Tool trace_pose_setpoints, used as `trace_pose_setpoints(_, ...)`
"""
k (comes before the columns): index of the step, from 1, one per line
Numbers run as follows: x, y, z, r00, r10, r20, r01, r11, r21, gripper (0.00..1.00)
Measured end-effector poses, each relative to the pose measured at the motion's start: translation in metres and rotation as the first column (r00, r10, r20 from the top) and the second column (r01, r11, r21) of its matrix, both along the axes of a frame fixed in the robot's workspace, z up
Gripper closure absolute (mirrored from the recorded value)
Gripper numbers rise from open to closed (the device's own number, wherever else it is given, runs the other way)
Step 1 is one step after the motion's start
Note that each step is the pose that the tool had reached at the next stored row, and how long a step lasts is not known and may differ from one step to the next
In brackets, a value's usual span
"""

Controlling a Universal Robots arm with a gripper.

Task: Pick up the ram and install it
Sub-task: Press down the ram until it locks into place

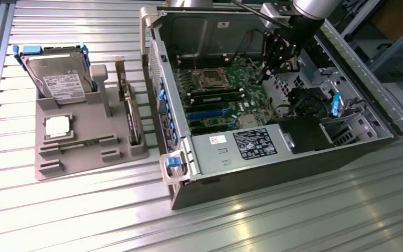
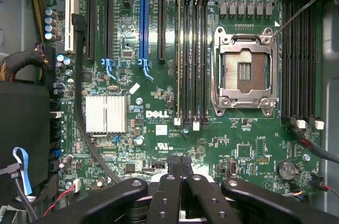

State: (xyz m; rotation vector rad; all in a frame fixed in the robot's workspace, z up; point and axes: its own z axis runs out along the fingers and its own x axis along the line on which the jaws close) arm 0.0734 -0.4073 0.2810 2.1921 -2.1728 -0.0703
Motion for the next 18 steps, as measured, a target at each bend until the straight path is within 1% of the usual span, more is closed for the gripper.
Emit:
trace_pose_setpoints(1, 0.0, 0.0, 0.0, 1.0, 0.0, 0.0, 0.0, 1.0, 0.0, 0.9)
trace_pose_setpoints(2, 0.0, 0.0, 0.0001, 0.9994, -0.035, 0.0, 0.035, 0.9994, -0.0002, 0.9)
trace_pose_setpoints(3, 0.0, 0.0, -0.0001, 0.9966, -0.082, 0.0001, 0.082, 0.9966, -0.001, 0.9)
trace_pose_setpoints(4, 0.0, 0.0, -0.0001, 0.9942, -0.108, 0.0001, 0.108, 0.9942, -0.0019, 0.9)
trace_pose_setpoints(5, 0.0, 0.0, -0.0002, 0.9897, -0.143, 0.0003, 0.143, 0.9897, -0.0031, 0.9)
trace_pose_setpoints(6, 0.0, 0.0, -0.0003, 0.9837, -0.18, 0.0005, 0.18, 0.9837, -0.0042, 0.9)
trace_pose_setpoints(8, 0.0, 0.0, -0.0006, 0.972, -0.235, 0.0008, 0.235, 0.972, -0.0059, 0.9)
trace_pose_setpoints(10, 0.0, 0.0, -0.0008, 0.9554, -0.295, 0.001, 0.295, 0.9554, -0.0065, 0.9)
trace_pose_setpoints(11, 0.0, 0.0, -0.001, 0.9444, -0.329, 0.001, 0.329, 0.9444, -0.0068, 0.9)
trace_pose_setpoints(12, 0.0, 0.0, -0.0011, 0.9313, -0.364, 0.0012, 0.364, 0.9312, -0.007, 0.9)
trace_pose_setpoints(13, 0.0, 0.0, -0.0013, 0.9161, -0.401, 0.0013, 0.401, 0.916, -0.0075, 0.9)
trace_pose_setpoints(14, 0.0, 0.0, -0.0015, 0.9027, -0.43, 0.0017, 0.43, 0.9026, -0.0081, 0.9)
trace_pose_setpoints(15, 0.0, 0.0, -0.0016, 0.8905, -0.455, 0.0019, 0.455, 0.8905, -0.0087, 0.9)
trace_pose_setpoints(16, 0.0, 0.0, -0.0019, 0.8755, -0.483, 0.0024, 0.483, 0.8755, -0.0096, 0.9)
trace_pose_setpoints(17, 0.0, 0.0, -0.002, 0.8645, -0.503, 0.0028, 0.503, 0.8644, -0.0103, 0.9)
trace_pose_setpoints(18, 0.0, 0.0, -0.0021, 0.8576, -0.514, 0.003, 0.514, 0.8575, -0.0106, 0.9)
